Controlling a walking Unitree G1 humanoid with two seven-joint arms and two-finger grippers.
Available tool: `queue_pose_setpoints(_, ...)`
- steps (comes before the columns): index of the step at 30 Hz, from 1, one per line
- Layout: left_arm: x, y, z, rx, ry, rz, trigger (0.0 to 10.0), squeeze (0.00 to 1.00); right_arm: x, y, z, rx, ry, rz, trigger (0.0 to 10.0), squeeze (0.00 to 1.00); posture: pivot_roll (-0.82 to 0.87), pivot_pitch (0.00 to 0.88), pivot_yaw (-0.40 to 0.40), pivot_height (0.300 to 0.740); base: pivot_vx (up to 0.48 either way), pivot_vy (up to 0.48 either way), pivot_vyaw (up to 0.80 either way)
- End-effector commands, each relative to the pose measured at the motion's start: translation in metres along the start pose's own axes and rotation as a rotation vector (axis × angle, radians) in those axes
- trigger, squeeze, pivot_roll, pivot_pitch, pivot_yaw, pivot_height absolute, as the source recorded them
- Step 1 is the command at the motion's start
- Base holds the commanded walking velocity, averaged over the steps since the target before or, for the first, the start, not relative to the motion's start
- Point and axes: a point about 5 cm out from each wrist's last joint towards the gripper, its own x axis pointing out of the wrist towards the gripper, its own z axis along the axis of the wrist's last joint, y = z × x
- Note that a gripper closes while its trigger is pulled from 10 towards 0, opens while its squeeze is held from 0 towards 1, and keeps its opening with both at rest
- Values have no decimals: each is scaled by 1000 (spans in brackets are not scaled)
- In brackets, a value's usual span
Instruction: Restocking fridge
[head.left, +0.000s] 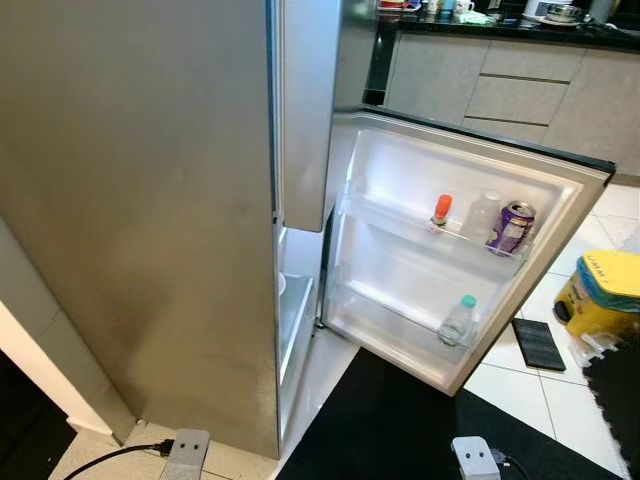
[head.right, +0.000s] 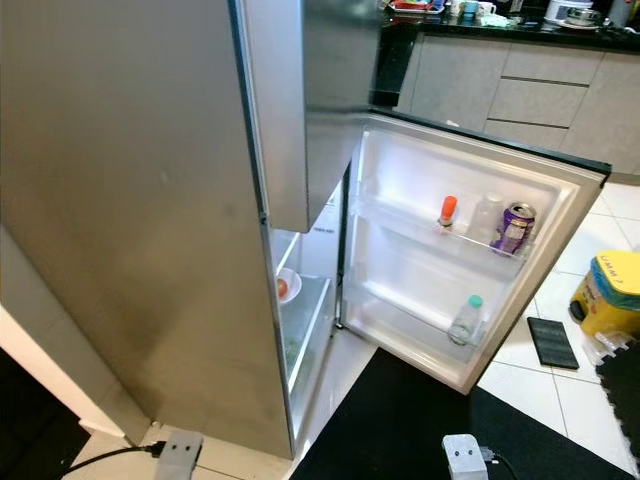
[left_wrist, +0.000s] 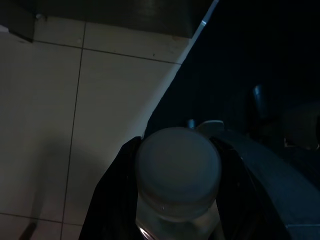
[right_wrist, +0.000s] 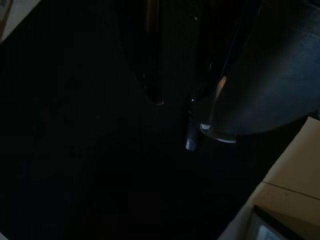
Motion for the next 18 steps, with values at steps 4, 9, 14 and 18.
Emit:
queue_pose_setpoints(4,-2,-5,-11,-4,38,-24,10000,0,0,2,-1,-10,14,6,10000,0,39,0,-27,740,0,-402,0)
queue_pose_setpoints(9,-2,-2,-12,-6,41,-22,10000,0,0,2,-3,-16,19,8,10000,0,39,0,-27,740,0,-417,0)
queue_pose_setpoints(14,-2,-1,-12,-5,41,-20,10000,0,0,3,-5,-15,26,10,10000,0,41,0,-28,740,0,-418,0)
queue_pose_setpoints(18,-2,-1,-11,-1,40,-21,10000,0,-1,4,-8,-20,35,13,10000,0,40,0,-27,740,0,-418,0)
